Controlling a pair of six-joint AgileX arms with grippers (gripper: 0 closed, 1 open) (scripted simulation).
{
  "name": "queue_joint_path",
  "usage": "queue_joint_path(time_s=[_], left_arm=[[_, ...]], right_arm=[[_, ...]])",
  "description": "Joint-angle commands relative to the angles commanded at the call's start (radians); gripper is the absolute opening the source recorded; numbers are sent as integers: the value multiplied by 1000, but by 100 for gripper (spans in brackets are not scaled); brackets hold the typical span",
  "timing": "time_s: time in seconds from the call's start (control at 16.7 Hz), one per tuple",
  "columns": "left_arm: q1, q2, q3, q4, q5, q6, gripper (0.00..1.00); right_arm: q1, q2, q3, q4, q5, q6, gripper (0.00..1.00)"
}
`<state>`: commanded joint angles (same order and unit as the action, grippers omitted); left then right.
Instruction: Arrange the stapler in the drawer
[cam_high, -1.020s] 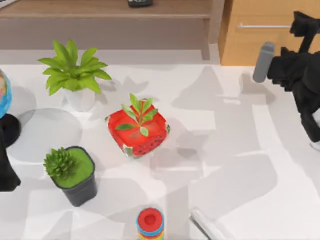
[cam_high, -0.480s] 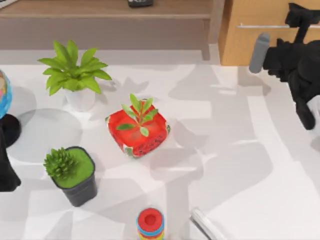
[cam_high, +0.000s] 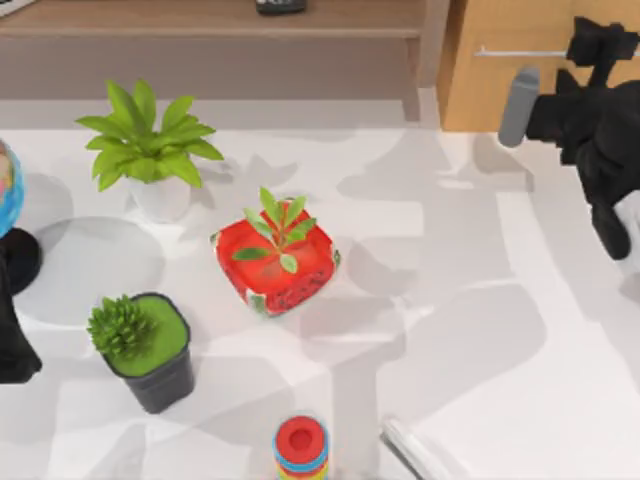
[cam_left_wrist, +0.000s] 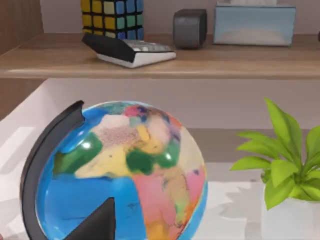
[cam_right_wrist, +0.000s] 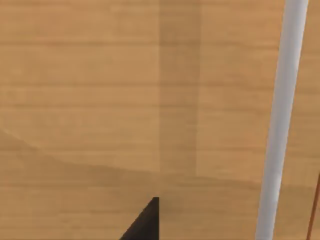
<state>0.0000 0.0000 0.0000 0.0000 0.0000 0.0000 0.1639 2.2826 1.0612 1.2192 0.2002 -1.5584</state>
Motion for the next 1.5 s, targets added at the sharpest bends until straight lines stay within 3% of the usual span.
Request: queue_joint_path(time_s=[0.42,1.08,1.5], left_arm=[[0,0,0,0,0,0,100],[0,0,0,0,0,0,100],[0,0,0,0,0,0,100]], right_arm=[[0,0,0,0,0,0,2],[7,-13,-16,12,4,3,0],[31,-95,-261,129,27,3,0]])
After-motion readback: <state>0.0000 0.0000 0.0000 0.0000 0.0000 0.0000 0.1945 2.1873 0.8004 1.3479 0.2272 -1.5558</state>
